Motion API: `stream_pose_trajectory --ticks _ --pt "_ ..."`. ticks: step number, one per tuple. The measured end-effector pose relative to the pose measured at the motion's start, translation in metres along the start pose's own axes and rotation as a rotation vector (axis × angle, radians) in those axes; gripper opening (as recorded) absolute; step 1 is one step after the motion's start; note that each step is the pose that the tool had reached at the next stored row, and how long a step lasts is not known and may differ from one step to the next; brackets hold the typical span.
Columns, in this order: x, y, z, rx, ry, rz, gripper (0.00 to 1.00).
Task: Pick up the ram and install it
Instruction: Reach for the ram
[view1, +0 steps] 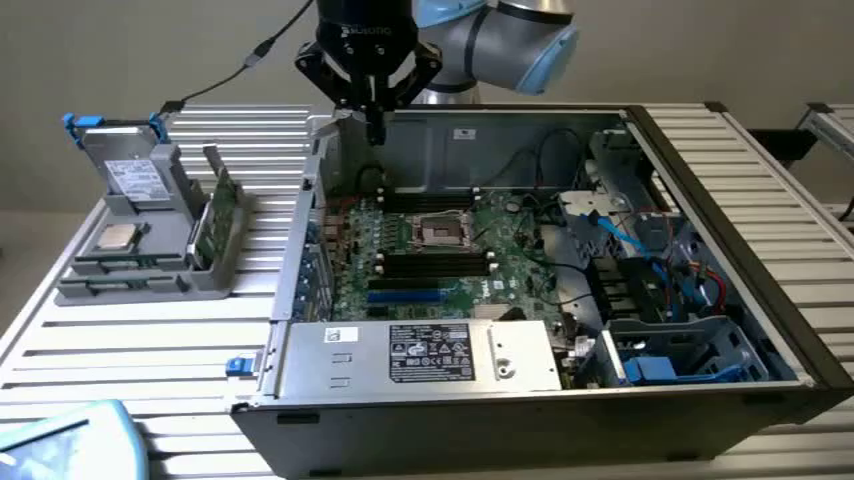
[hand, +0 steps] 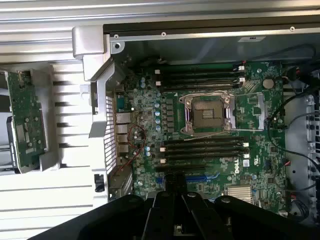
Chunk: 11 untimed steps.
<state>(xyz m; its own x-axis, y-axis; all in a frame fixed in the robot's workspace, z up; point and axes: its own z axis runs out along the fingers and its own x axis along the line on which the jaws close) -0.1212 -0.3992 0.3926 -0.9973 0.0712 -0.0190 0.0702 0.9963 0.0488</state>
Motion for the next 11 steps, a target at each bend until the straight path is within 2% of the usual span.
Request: stream_pose_trajectory --ticks 11 --pt "0.0 0.0 0.0 0.0001 0.0001 0.0 0.11"
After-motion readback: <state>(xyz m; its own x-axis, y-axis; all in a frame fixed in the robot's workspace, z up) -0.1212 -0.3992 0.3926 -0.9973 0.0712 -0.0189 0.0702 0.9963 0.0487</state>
